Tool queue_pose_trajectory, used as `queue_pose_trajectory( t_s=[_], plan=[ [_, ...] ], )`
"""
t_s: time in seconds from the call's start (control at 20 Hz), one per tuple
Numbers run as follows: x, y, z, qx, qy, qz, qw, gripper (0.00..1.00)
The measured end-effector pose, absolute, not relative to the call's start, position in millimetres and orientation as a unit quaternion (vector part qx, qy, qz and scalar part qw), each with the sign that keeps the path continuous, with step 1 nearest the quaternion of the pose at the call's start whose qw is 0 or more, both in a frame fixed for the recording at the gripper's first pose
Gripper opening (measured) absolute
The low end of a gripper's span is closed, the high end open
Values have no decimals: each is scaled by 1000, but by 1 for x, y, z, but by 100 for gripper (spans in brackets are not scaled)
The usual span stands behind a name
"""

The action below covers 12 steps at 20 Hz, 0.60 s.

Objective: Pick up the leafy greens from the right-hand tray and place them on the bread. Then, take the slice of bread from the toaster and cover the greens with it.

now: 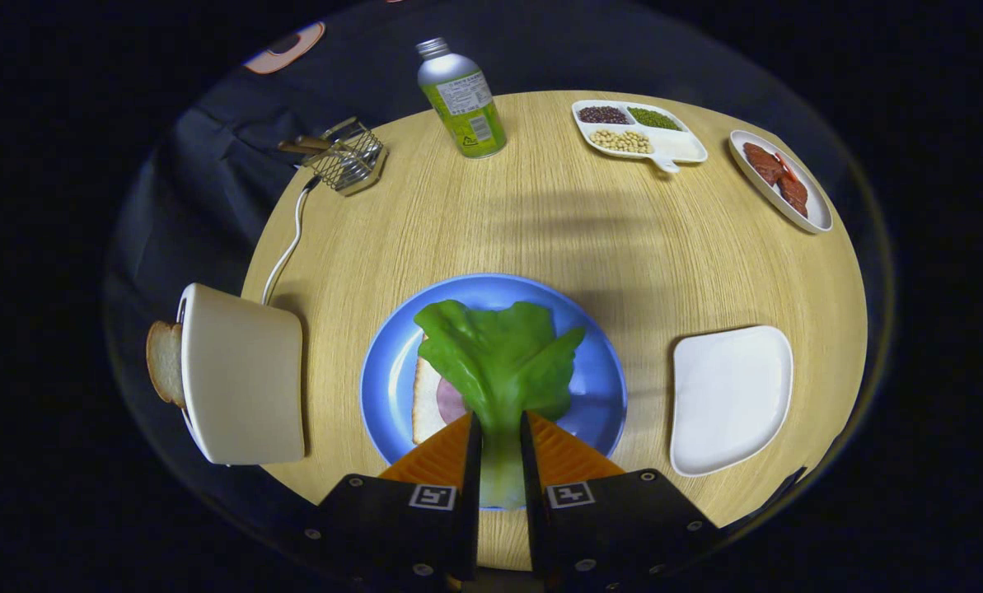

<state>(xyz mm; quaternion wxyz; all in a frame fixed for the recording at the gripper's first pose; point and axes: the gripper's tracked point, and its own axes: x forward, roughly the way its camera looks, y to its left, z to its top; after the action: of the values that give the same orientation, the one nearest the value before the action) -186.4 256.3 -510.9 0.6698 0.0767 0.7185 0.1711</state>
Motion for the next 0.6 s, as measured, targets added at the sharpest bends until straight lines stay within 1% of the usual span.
queue_pose_trajectory(
  t_s=[0.05, 0.15, 0.2, 0.25, 0.3, 0.5, 0.55, 0.6],
  plan=[
    [-186, 257, -510, 73, 718, 173, 670, 27],
    [-184, 258, -507, 71, 717, 174, 671, 35],
    [-184, 260, -505, 75, 716, 174, 672, 41],
    [-182, 259, -503, 77, 715, 170, 674, 46],
    [-180, 260, -498, 81, 714, 167, 676, 54],
    [-164, 271, -464, 99, 701, 166, 686, 69],
    [-161, 277, -454, 101, 695, 169, 691, 71],
    [-156, 284, -442, 103, 689, 174, 696, 76]
  ],
)
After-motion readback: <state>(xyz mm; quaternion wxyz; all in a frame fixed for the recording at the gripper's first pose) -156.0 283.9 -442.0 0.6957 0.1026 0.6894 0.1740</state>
